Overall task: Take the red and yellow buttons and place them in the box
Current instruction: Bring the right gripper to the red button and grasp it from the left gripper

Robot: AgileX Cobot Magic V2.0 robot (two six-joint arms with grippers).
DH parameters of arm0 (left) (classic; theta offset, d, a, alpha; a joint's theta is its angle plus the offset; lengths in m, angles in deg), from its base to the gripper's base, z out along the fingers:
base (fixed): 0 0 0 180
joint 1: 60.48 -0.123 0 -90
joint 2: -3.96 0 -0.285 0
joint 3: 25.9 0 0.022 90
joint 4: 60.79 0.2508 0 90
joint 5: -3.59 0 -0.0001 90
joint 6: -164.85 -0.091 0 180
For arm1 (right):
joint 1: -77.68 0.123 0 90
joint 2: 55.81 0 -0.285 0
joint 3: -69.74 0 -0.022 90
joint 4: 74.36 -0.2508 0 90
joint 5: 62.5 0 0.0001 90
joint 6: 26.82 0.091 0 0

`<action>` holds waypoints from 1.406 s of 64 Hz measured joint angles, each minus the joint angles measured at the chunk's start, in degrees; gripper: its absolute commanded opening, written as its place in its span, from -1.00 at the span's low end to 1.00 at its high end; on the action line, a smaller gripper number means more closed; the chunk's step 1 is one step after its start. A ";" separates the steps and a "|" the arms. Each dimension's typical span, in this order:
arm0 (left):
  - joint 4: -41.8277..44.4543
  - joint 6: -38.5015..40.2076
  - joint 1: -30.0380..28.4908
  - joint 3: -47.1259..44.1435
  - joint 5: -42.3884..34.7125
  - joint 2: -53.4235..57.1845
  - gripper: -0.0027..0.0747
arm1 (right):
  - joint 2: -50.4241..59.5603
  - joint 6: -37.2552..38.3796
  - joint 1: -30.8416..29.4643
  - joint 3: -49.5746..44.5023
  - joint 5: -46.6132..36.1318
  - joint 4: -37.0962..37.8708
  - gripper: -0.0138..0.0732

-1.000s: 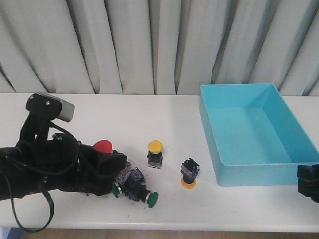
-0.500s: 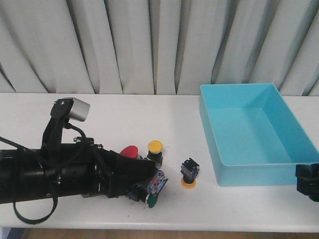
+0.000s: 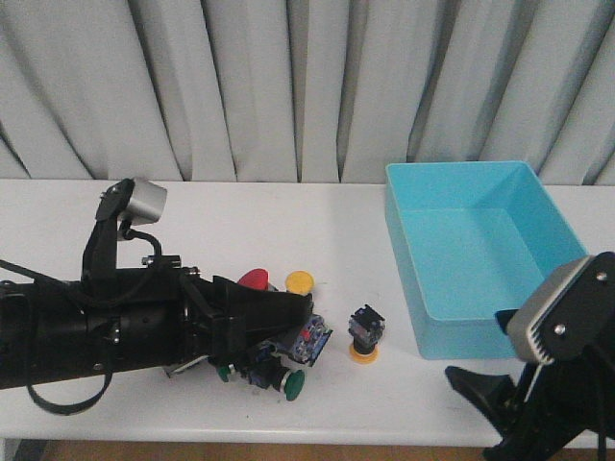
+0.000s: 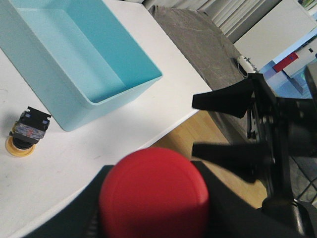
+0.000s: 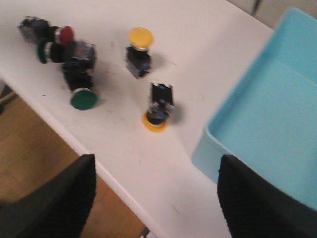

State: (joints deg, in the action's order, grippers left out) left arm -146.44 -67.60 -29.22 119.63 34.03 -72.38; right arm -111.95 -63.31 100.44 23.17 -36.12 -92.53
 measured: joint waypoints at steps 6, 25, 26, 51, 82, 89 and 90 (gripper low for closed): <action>-0.06 0.00 0.00 0.00 0.00 0.00 -0.37 | -1.80 -3.23 6.40 0.00 -2.62 -0.99 0.47; -0.06 -0.16 0.00 0.00 0.00 0.00 -0.37 | -12.14 -5.11 20.17 7.92 -6.08 -1.58 0.57; -0.06 -0.16 0.00 0.00 0.00 0.00 -0.37 | -12.69 -5.16 20.46 8.41 -6.11 -1.58 0.57; -0.10 -0.16 0.00 0.00 0.00 0.00 -0.37 | -23.04 -6.52 23.91 16.54 -7.63 -1.64 0.56; -0.10 -0.16 0.00 0.00 0.00 0.00 -0.37 | -23.05 -6.63 24.78 16.83 -8.98 -1.70 -0.06; -0.10 -0.16 0.00 0.00 0.00 0.00 -0.37 | -23.05 -6.63 24.78 16.83 -8.98 -1.70 -0.21; -0.10 -0.16 0.00 0.00 0.00 0.00 -0.36 | -23.05 -6.63 24.78 16.83 -8.98 -1.70 -0.23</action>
State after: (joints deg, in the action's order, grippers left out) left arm -146.54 -67.76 -29.22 119.63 34.03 -72.38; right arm -135.00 -69.93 125.22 40.00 -45.10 -94.23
